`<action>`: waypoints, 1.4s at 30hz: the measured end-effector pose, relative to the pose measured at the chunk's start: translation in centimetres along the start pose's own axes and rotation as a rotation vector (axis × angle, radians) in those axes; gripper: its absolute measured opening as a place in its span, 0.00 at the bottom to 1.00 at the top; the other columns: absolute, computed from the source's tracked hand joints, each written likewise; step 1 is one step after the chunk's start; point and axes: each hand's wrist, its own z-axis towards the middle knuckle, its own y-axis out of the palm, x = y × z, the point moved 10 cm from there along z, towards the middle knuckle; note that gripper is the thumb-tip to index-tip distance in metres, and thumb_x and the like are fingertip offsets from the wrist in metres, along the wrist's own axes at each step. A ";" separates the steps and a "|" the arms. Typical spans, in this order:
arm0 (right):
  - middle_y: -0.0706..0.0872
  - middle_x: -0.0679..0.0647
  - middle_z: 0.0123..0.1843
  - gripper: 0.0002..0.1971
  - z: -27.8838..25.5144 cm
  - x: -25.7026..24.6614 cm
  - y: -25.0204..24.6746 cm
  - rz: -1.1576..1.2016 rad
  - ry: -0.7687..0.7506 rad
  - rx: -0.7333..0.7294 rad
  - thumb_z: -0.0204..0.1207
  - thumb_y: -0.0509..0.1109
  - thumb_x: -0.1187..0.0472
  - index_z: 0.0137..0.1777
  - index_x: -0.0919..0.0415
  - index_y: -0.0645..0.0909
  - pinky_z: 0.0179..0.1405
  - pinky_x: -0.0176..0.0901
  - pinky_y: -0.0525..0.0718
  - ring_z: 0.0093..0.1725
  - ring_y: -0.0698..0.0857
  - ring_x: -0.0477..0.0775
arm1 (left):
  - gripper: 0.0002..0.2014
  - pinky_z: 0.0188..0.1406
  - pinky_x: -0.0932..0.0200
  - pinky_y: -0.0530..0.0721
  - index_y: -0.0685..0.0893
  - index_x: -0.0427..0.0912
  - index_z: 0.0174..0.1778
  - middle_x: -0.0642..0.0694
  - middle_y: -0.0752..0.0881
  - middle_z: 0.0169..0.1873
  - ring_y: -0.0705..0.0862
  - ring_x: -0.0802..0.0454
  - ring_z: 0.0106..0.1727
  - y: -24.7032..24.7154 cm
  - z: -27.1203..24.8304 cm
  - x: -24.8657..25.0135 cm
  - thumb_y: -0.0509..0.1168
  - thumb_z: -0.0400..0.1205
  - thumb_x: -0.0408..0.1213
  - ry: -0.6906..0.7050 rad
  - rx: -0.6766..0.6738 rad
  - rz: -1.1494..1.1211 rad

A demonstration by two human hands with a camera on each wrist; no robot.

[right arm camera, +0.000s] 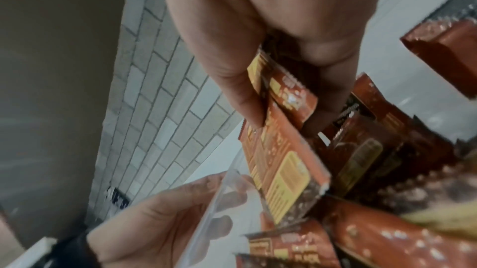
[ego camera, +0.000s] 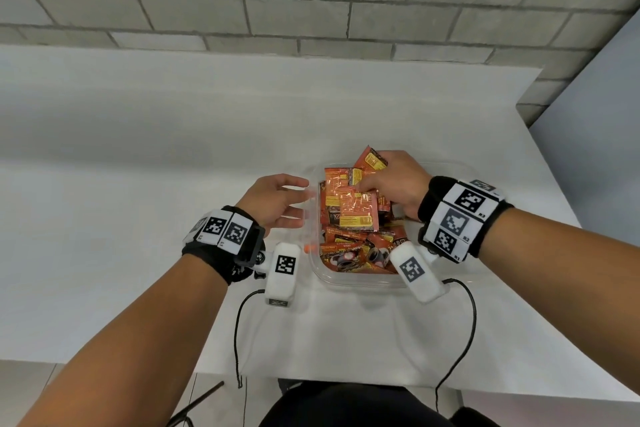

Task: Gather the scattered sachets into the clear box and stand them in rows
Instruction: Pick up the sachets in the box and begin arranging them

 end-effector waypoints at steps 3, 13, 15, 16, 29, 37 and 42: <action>0.89 0.63 0.47 0.08 0.1 -0.1 -0.7 0.009 -0.023 0.011 0.68 0.76 0.72 0.44 0.60 0.84 0.54 0.56 0.87 0.50 0.88 0.64 | 0.11 0.30 0.60 0.85 0.84 0.43 0.58 0.42 0.88 0.51 0.88 0.50 0.34 0.1 0.1 -0.1 0.71 0.80 0.33 0.000 0.001 0.002; 0.90 0.63 0.50 0.15 0.5 0.1 1.4 -0.088 0.055 -0.120 0.71 0.76 0.68 0.56 0.74 0.82 0.46 0.47 0.87 0.45 0.89 0.59 | 0.12 0.31 0.59 0.86 0.84 0.43 0.58 0.41 0.87 0.54 0.89 0.50 0.34 0.0 0.2 -0.3 0.72 0.80 0.34 0.004 -0.004 -0.014; 0.90 0.61 0.49 0.13 0.6 -0.1 1.4 -0.143 0.047 -0.128 0.72 0.76 0.67 0.54 0.72 0.83 0.41 0.44 0.86 0.43 0.89 0.57 | 0.11 0.31 0.59 0.86 0.84 0.43 0.58 0.41 0.87 0.53 0.89 0.51 0.34 0.0 0.2 -0.4 0.72 0.80 0.34 0.004 -0.006 -0.015; 0.90 0.60 0.48 0.11 0.6 -0.2 1.2 -0.173 0.042 -0.114 0.72 0.75 0.67 0.52 0.70 0.83 0.40 0.45 0.86 0.43 0.89 0.57 | 0.11 0.31 0.59 0.86 0.84 0.43 0.58 0.42 0.87 0.53 0.89 0.51 0.34 0.0 0.2 -0.4 0.71 0.80 0.34 0.004 -0.008 -0.016; 0.90 0.63 0.49 0.09 0.7 0.8 -1.7 0.161 0.085 -0.025 0.73 0.73 0.69 0.53 0.68 0.83 0.49 0.54 0.89 0.46 0.90 0.60 | 0.11 0.30 0.59 0.86 0.84 0.44 0.57 0.41 0.87 0.54 0.89 0.50 0.36 0.1 0.3 -0.4 0.72 0.80 0.34 0.000 -0.021 -0.017; 0.89 0.61 0.52 0.12 0.7 1.4 2.3 -0.101 0.167 -0.147 0.75 0.72 0.64 0.58 0.65 0.81 0.40 0.46 0.87 0.51 0.88 0.61 | 0.12 0.29 0.60 0.86 0.83 0.43 0.59 0.41 0.86 0.52 0.88 0.51 0.34 0.0 0.3 -0.3 0.71 0.80 0.34 0.000 -0.018 -0.021; 0.85 0.57 0.58 0.27 0.9 1.0 2.9 -0.174 0.163 -0.158 0.74 0.74 0.63 0.73 0.57 0.71 0.35 0.48 0.89 0.54 0.86 0.59 | 0.11 0.28 0.60 0.85 0.84 0.44 0.57 0.43 0.86 0.50 0.89 0.50 0.34 0.1 0.3 -0.5 0.72 0.80 0.33 -0.002 -0.011 -0.034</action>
